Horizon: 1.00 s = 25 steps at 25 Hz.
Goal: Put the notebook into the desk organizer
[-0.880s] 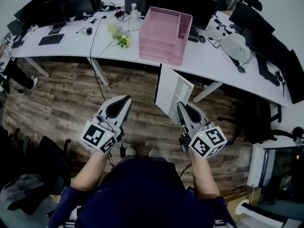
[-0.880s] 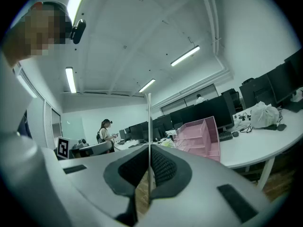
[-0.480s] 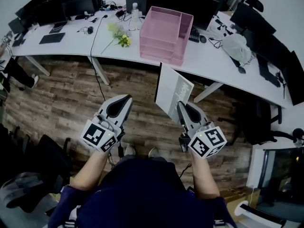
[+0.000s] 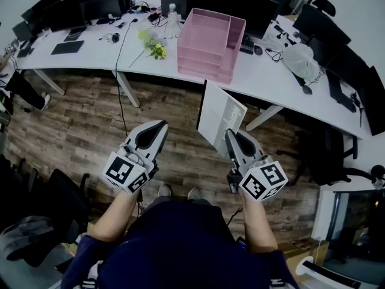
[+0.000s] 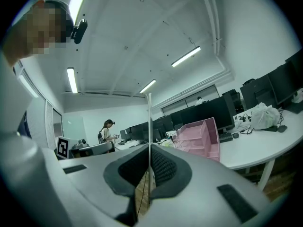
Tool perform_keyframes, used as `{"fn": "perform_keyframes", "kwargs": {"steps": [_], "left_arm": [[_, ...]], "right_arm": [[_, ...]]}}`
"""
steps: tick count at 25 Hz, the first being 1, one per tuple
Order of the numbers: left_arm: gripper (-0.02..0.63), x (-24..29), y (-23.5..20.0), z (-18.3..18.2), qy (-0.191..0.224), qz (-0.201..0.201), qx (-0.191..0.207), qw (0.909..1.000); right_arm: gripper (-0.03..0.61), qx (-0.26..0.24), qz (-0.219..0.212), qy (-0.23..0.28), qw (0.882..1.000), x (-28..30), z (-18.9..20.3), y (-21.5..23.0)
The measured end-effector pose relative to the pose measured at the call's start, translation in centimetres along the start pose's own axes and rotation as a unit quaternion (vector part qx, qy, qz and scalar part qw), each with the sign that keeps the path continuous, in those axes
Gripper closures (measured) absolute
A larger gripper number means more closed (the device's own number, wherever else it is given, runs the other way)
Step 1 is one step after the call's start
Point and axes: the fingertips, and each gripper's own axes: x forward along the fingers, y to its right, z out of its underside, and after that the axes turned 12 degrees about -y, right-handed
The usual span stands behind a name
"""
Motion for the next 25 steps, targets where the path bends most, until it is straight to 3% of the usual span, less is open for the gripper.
{"fn": "perform_keyframes", "kwargs": {"steps": [11, 25], "left_arm": [[0.580, 1.1, 1.3, -0.1, -0.001, -0.009, 0.003, 1.0000], [0.580, 4.9, 4.4, -0.1, -0.002, -0.030, 0.002, 0.9995]], "right_arm": [[0.569, -0.003, -0.015, 0.004, 1.000, -0.8, -0.2, 1.0], [0.569, -0.006, -0.036, 0.002, 0.999, -2.9, -0.4, 5.5]]}}
